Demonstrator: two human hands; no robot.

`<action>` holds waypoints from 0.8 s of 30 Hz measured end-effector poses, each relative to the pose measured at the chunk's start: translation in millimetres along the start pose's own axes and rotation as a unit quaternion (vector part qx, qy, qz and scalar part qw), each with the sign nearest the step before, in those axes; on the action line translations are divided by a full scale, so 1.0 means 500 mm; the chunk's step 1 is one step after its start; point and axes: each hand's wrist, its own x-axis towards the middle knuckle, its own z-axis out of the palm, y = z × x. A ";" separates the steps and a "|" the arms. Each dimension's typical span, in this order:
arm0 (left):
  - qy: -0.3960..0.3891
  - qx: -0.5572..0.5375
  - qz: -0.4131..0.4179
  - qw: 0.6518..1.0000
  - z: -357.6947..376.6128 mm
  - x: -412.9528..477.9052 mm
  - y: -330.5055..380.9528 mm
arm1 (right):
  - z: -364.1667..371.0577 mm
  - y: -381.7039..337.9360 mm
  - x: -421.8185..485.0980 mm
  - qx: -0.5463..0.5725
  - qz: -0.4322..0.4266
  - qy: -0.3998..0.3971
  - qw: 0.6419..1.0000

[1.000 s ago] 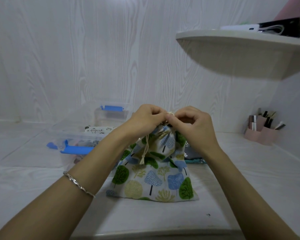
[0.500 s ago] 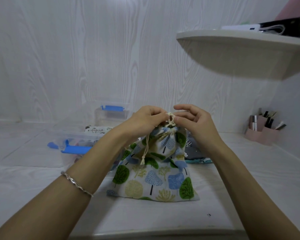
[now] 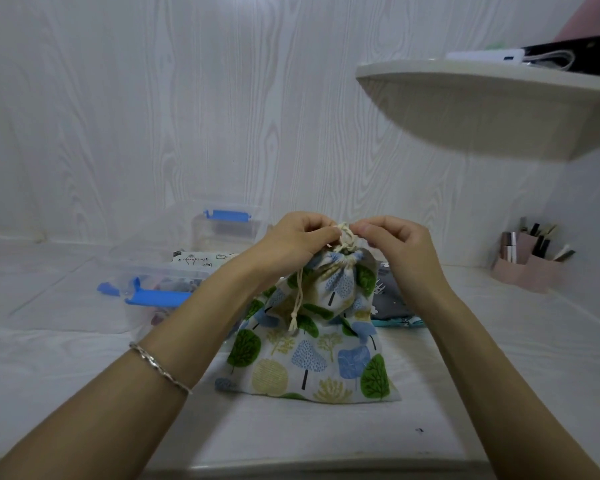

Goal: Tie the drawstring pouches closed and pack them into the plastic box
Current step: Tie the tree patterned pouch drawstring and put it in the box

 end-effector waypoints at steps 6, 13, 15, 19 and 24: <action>0.001 0.001 -0.001 1.000 0.002 -0.001 0.000 | 0.004 0.003 -0.017 -0.189 -0.103 0.050 0.975; -0.004 -0.005 0.017 1.000 0.004 0.003 -0.006 | -0.003 0.001 -0.004 -0.065 0.000 0.004 0.998; 0.000 -0.018 0.021 1.000 0.005 0.003 -0.007 | 0.000 0.002 -0.006 -0.071 -0.008 0.006 0.997; -0.012 -0.099 0.008 0.995 0.011 -0.002 -0.010 | 0.000 -0.001 -0.007 -0.045 -0.008 0.007 0.999; -0.055 -0.118 0.009 0.991 0.018 -0.005 -0.016 | 0.012 0.003 -0.003 -0.012 -0.009 0.065 0.998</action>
